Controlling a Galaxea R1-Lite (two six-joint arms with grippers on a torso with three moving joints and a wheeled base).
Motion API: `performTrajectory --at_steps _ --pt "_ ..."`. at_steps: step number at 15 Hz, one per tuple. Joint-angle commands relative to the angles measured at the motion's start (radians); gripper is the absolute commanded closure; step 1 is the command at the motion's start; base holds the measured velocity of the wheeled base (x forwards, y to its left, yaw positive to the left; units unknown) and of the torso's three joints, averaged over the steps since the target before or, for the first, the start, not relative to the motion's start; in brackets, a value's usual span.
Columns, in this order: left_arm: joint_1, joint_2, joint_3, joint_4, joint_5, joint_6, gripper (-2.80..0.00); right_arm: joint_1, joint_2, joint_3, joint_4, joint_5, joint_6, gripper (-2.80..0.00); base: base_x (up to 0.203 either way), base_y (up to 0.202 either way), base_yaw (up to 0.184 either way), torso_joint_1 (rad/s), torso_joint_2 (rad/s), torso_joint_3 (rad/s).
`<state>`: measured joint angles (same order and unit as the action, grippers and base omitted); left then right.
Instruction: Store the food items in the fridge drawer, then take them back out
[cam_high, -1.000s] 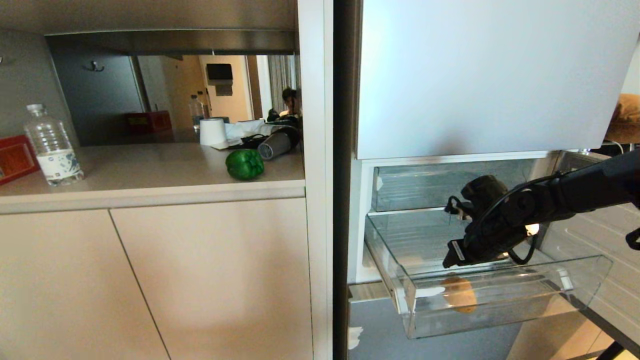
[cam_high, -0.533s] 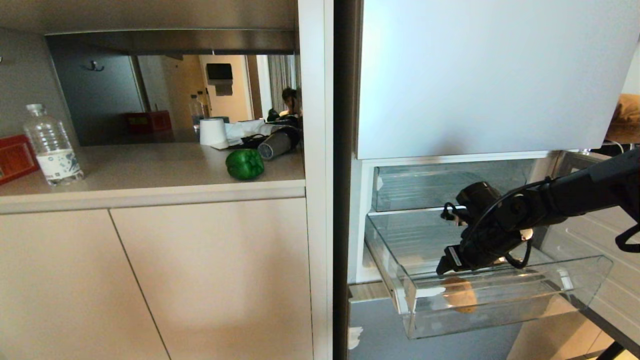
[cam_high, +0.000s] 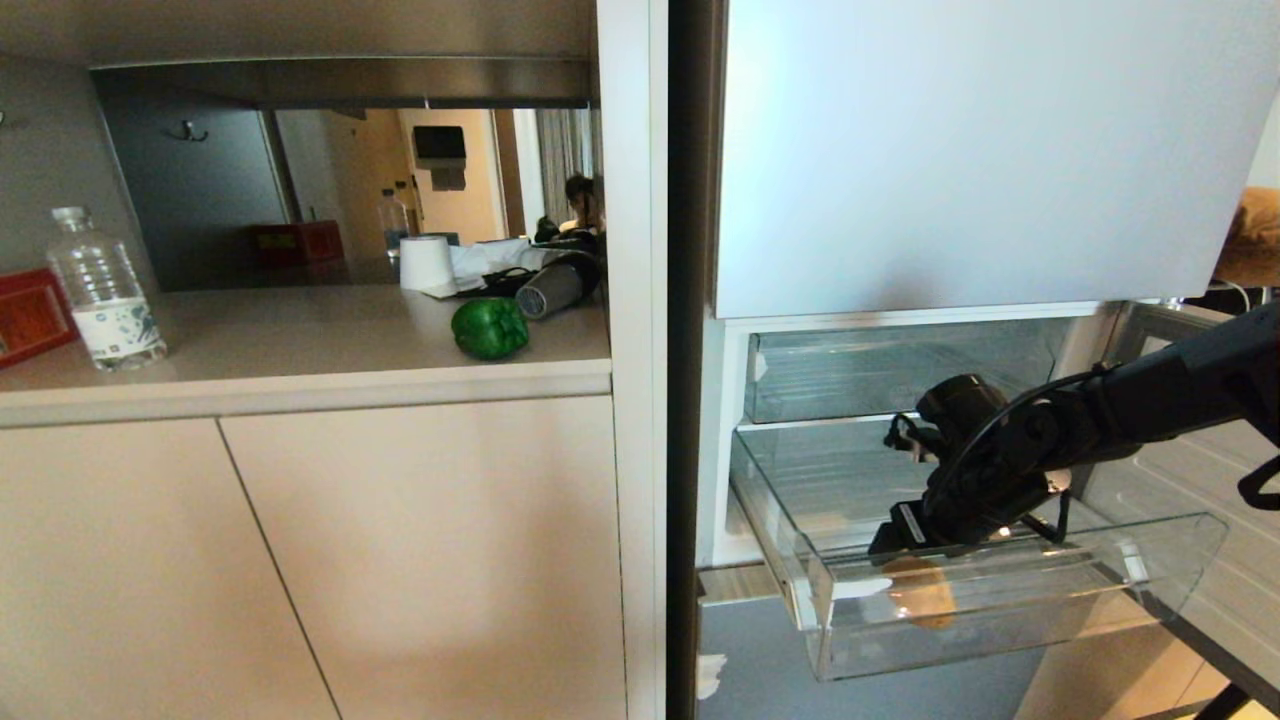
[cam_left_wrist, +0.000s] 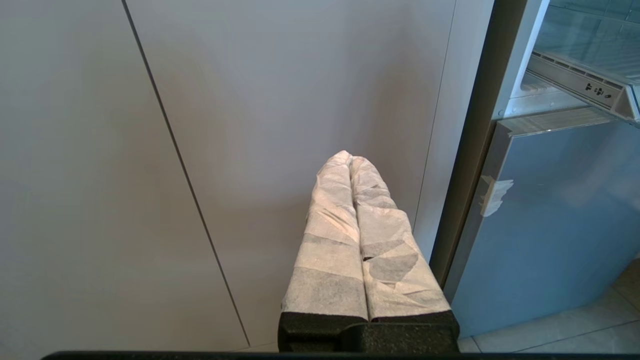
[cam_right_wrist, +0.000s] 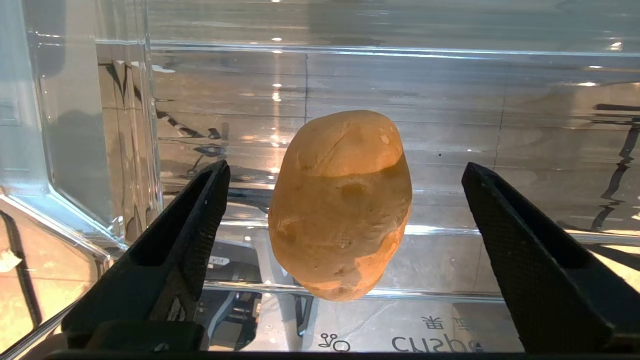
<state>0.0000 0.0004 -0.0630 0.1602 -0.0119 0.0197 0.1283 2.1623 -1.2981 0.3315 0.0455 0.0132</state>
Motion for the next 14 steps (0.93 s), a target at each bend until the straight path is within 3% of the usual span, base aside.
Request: performTrajectory --at_steps 1,9,14 --pt "0.001 -0.002 0.000 0.001 0.000 0.000 0.00 0.001 0.004 0.010 0.014 0.000 -0.001 -2.80 0.000 0.000 0.000 0.000 0.00 0.000" --pt "0.000 -0.002 0.000 0.001 0.000 0.000 0.00 0.001 0.005 -0.104 0.014 -0.004 0.003 -2.80 0.000 0.000 0.000 0.000 0.00 0.000" --pt "0.000 -0.002 0.000 0.002 0.000 0.000 0.00 -0.001 -0.015 -0.106 0.014 -0.006 0.003 -2.80 0.000 0.000 0.000 0.000 0.00 0.000"
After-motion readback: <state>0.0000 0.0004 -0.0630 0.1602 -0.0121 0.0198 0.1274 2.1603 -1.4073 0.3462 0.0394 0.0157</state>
